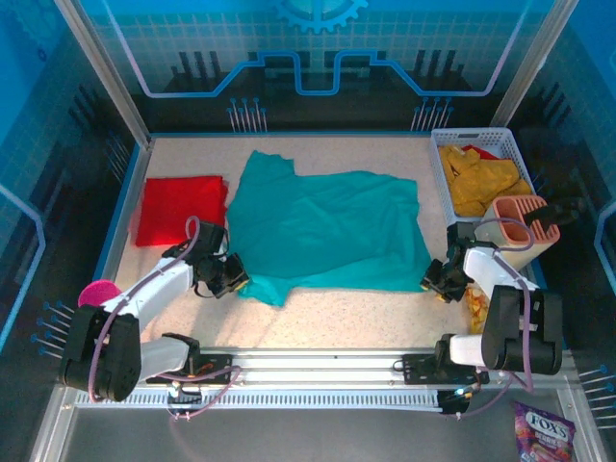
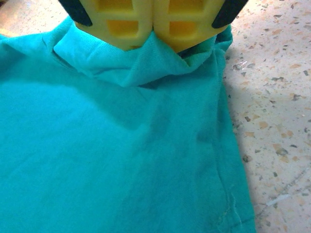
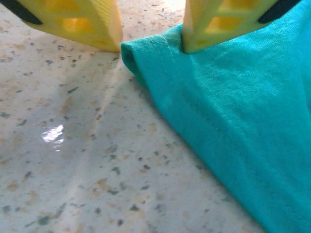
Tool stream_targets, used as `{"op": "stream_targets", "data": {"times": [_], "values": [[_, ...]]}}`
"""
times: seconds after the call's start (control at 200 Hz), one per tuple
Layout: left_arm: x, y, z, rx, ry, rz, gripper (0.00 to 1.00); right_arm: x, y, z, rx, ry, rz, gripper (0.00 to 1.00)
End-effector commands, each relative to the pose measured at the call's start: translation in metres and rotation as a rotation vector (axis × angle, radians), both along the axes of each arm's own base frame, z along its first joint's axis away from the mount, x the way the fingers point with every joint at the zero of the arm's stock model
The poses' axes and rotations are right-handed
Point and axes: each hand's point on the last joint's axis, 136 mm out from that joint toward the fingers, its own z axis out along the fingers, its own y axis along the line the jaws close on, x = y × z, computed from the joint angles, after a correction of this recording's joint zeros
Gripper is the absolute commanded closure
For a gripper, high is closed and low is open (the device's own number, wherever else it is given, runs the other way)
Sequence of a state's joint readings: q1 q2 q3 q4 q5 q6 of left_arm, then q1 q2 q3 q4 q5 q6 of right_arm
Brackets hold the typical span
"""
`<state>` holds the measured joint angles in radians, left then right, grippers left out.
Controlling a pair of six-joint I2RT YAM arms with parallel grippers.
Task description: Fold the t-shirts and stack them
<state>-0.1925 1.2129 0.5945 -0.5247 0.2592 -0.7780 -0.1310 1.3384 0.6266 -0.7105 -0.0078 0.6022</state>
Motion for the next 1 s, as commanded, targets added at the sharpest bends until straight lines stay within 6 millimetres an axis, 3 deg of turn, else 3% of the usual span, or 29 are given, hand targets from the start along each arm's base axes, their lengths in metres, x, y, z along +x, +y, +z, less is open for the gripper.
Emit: {"op": "stream_targets", "data": {"times": [0.0,0.075,0.18,0.295,0.375,0.54,0.67,0.82,0.996], "values": [[0.004,-0.003,0.008,-0.026,-0.02,-0.025,1.0,0.014,0.001,-0.008,0.012,-0.031,0.011,0.71],[0.001,-0.005,0.011,-0.034,-0.017,-0.037,0.94,0.018,0.002,-0.008,0.021,-0.042,0.016,0.85],[-0.005,-0.006,0.012,-0.046,-0.018,-0.044,0.86,0.021,0.0,-0.006,0.01,-0.055,0.023,0.92],[-0.013,-0.007,0.011,-0.059,-0.012,-0.045,0.85,0.023,0.001,-0.007,0.015,-0.058,0.023,1.0],[-0.018,-0.007,0.008,-0.067,-0.012,-0.038,0.85,0.025,0.005,-0.007,0.038,-0.07,0.025,1.0],[-0.022,-0.007,0.005,-0.074,-0.005,-0.025,0.96,0.027,0.009,-0.008,0.063,-0.078,0.033,1.0],[-0.022,-0.011,0.013,-0.087,-0.019,-0.031,1.0,0.03,0.013,0.003,0.071,-0.103,0.072,1.0],[-0.017,-0.015,0.052,-0.105,-0.096,-0.038,1.0,0.033,0.013,0.04,0.053,-0.192,0.117,1.0],[-0.011,-0.008,0.144,-0.101,-0.31,-0.014,1.0,0.041,0.023,0.118,0.053,-0.42,0.19,1.0]]}}
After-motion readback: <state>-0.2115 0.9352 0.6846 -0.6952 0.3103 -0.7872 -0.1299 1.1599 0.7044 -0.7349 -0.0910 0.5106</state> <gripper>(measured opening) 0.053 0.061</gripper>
